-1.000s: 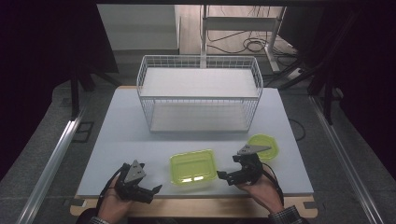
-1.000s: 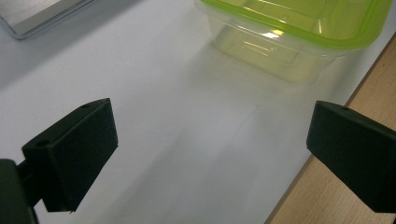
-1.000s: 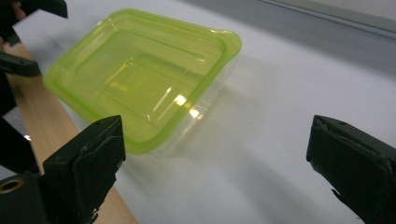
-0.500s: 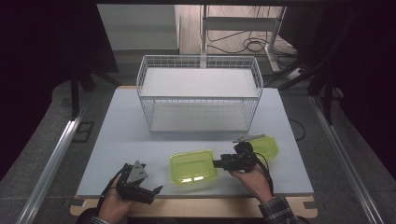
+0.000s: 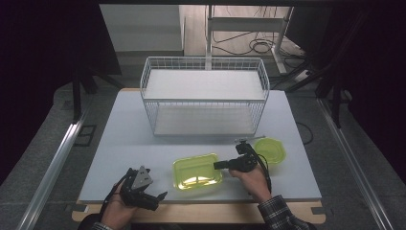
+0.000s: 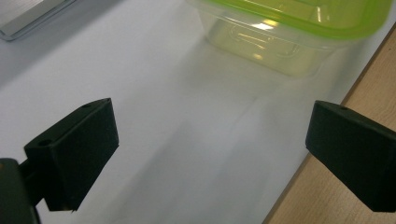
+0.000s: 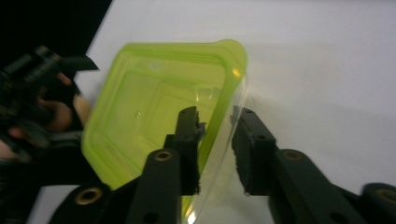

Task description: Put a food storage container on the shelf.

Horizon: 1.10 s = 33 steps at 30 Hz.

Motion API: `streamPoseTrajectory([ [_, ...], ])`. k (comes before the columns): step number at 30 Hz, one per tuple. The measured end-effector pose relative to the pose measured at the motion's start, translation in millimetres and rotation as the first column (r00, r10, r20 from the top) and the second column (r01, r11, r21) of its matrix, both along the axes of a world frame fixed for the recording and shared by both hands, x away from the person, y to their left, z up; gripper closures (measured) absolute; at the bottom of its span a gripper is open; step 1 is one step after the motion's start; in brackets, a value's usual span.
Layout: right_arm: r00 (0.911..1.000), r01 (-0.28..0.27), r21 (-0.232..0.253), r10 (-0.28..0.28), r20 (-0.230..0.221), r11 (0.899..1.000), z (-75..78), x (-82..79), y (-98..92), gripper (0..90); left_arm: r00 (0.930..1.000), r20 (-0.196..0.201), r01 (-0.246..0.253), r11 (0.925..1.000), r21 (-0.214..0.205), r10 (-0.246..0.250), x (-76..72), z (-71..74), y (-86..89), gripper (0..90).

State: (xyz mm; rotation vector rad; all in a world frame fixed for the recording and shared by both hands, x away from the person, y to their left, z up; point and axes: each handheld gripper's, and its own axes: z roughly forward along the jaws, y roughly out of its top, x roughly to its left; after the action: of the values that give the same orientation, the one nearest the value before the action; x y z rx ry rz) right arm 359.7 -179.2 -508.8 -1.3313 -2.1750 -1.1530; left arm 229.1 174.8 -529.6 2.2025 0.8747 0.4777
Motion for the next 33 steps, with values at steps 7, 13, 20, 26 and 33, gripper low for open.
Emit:
streamPoseTrajectory([
  [7, 0.9998, -0.018, 0.023, 0.018, 0.005, 1.000, 6.1, -2.0, 5.5, 80.1, 1.0000, 0.002, -0.003, 1.0000, -0.001, 0.003, 0.0, 0.2, 0.5, 2.3],
  [13, 0.9994, 0.010, 0.045, -0.012, 0.032, 0.999, 14.1, -0.3, 0.0, 80.2, 0.9999, 0.003, -0.012, 0.9999, -0.006, 0.012, 0.5, 0.6, 2.0, 2.3],
  [20, 0.9969, 0.036, 0.071, -0.041, 0.067, 0.997, 27.5, 3.0, -6.1, 80.2, 0.9994, -0.011, -0.032, 0.9993, -0.020, 0.032, 2.2, -0.1, 5.0, 2.3],
  [26, 0.9952, 0.055, 0.102, -0.062, 0.075, 0.993, 39.6, 8.0, -9.7, 80.2, 0.9995, -0.006, -0.031, 0.9993, -0.019, 0.031, 2.4, -0.2, 5.1, 2.3],
  [33, 0.9912, 0.068, 0.116, -0.081, 0.105, 0.991, 55.6, 13.4, -13.1, 80.1, 0.9995, -0.006, -0.031, 0.9993, -0.022, 0.031, 3.4, -0.7, 5.5, 2.3],
])
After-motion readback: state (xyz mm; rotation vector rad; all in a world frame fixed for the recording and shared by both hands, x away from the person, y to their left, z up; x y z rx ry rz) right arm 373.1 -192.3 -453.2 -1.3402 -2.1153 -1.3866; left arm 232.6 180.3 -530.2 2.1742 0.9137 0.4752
